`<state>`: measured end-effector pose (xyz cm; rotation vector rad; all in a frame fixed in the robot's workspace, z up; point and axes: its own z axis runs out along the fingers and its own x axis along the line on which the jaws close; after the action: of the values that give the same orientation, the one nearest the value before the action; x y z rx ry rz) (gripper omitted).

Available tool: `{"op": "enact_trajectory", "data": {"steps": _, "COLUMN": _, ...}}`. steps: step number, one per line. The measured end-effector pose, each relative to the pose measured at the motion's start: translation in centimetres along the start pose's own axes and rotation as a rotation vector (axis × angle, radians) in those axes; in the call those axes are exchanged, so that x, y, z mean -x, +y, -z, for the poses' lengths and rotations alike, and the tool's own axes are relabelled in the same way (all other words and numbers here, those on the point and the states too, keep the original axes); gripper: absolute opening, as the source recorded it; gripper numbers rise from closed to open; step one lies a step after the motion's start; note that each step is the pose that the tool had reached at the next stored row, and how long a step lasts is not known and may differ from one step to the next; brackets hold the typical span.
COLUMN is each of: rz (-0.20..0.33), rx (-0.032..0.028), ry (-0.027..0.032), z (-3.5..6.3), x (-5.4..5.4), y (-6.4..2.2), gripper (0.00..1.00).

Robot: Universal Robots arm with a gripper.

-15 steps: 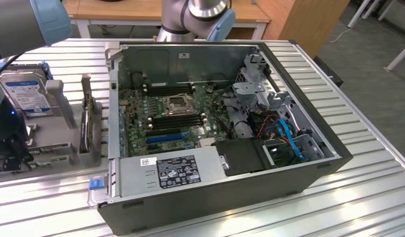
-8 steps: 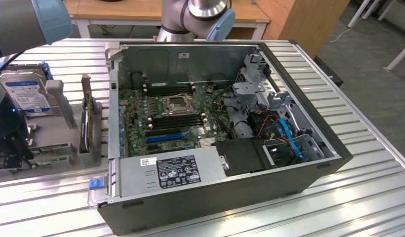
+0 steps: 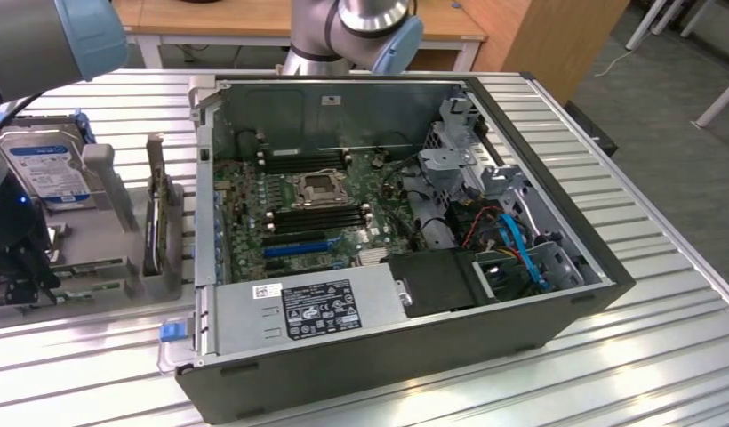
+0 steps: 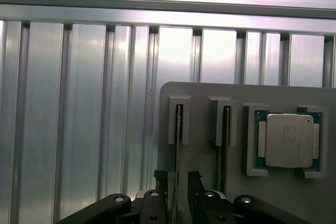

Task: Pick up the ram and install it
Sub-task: 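Pick up the ram and move it above insertion slot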

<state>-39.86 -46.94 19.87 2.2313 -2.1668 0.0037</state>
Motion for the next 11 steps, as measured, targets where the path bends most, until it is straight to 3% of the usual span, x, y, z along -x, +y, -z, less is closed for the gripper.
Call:
{"op": "enact_trajectory", "data": {"steps": 2, "rz": 0.000, "rx": -0.0001, "ry": 0.0000, "z": 0.00, "x": 0.00, "y": 0.01, "gripper": 0.28}}
{"op": "enact_trajectory", "data": {"steps": 3, "rz": 0.000, "rx": -0.0001, "ry": 0.0000, "z": 0.00, "x": 0.00, "y": 0.01, "gripper": 0.21}}
{"op": "enact_trajectory", "data": {"steps": 11, "rz": 0.000, "rx": 0.0001, "ry": 0.0001, "z": -0.01, "x": 0.00, "y": 0.39, "gripper": 0.21}}
